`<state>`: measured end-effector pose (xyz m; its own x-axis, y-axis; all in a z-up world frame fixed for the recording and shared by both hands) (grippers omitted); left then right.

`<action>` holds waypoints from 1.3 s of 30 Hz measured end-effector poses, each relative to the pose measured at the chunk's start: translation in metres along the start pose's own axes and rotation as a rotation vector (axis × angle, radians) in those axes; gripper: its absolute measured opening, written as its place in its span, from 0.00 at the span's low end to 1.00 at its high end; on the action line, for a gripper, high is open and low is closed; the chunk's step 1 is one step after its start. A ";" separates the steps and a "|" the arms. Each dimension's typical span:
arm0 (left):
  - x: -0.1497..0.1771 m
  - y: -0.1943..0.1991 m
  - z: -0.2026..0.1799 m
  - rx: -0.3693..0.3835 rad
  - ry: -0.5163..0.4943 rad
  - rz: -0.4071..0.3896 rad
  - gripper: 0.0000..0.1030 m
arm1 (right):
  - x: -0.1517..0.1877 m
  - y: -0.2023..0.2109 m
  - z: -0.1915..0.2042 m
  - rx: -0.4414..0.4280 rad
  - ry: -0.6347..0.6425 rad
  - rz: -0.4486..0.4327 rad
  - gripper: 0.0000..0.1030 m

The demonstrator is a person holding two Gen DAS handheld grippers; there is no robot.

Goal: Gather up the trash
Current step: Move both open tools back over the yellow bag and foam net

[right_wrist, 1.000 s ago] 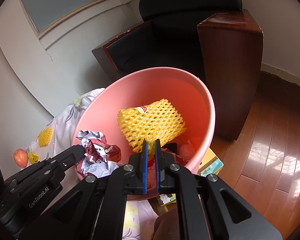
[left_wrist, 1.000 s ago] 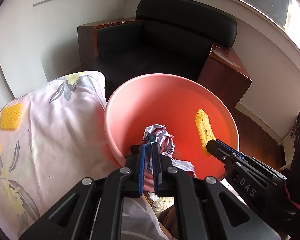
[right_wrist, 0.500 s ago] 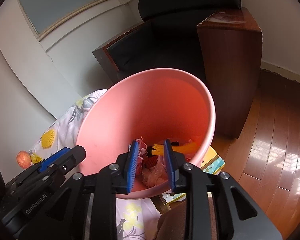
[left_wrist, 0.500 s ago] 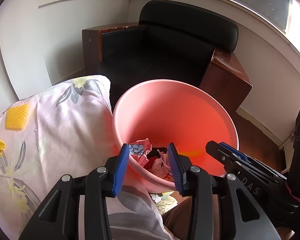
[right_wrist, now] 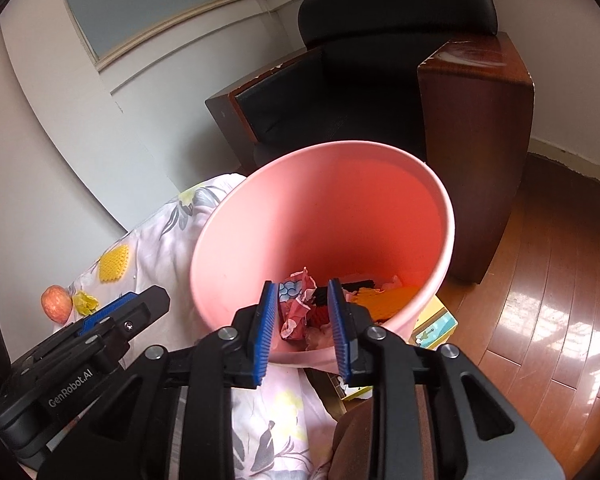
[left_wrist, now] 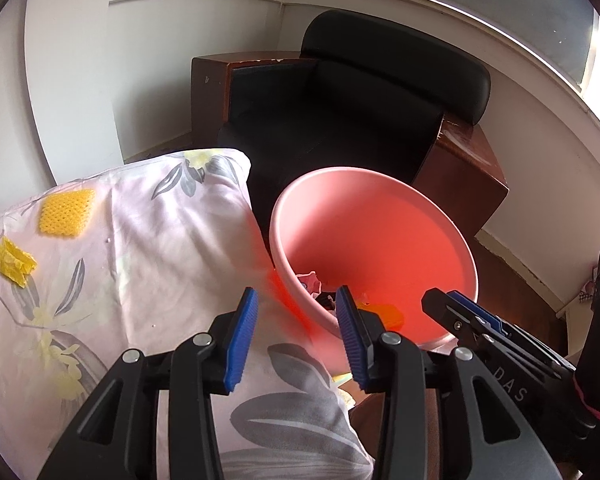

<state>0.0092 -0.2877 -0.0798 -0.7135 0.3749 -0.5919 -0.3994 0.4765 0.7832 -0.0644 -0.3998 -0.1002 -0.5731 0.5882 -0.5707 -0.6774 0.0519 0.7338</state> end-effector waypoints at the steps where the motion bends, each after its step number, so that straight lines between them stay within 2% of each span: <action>1: 0.001 0.003 0.003 -0.001 0.005 -0.001 0.39 | 0.001 0.002 0.003 -0.001 0.007 -0.001 0.26; 13: 0.025 0.034 0.039 -0.043 0.068 -0.020 0.39 | 0.022 0.016 0.043 -0.046 0.089 -0.014 0.26; 21: 0.040 0.053 0.072 -0.104 0.143 -0.039 0.39 | 0.038 0.016 0.073 -0.081 0.158 0.010 0.26; 30: 0.051 0.063 0.117 -0.168 0.245 -0.053 0.39 | 0.060 0.005 0.108 -0.132 0.235 0.065 0.26; 39: 0.052 0.060 0.181 -0.248 0.357 -0.053 0.39 | 0.070 -0.011 0.142 -0.193 0.288 0.109 0.26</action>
<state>0.0520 -0.0953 -0.0982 -0.8253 0.0363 -0.5636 -0.5357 0.2657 0.8015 -0.0314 -0.2444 -0.0953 -0.7344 0.3286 -0.5939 -0.6641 -0.1674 0.7286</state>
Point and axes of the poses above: each gripper's, at about its wrist camera, not at the fingertips, and y roughly against the way its jaws point, z to its left, x to its underside, the point moved 7 cm from there along -y, roughly the way its jaws point, and after that the axes turned 5 degrees about z, right-handed, at the moved point
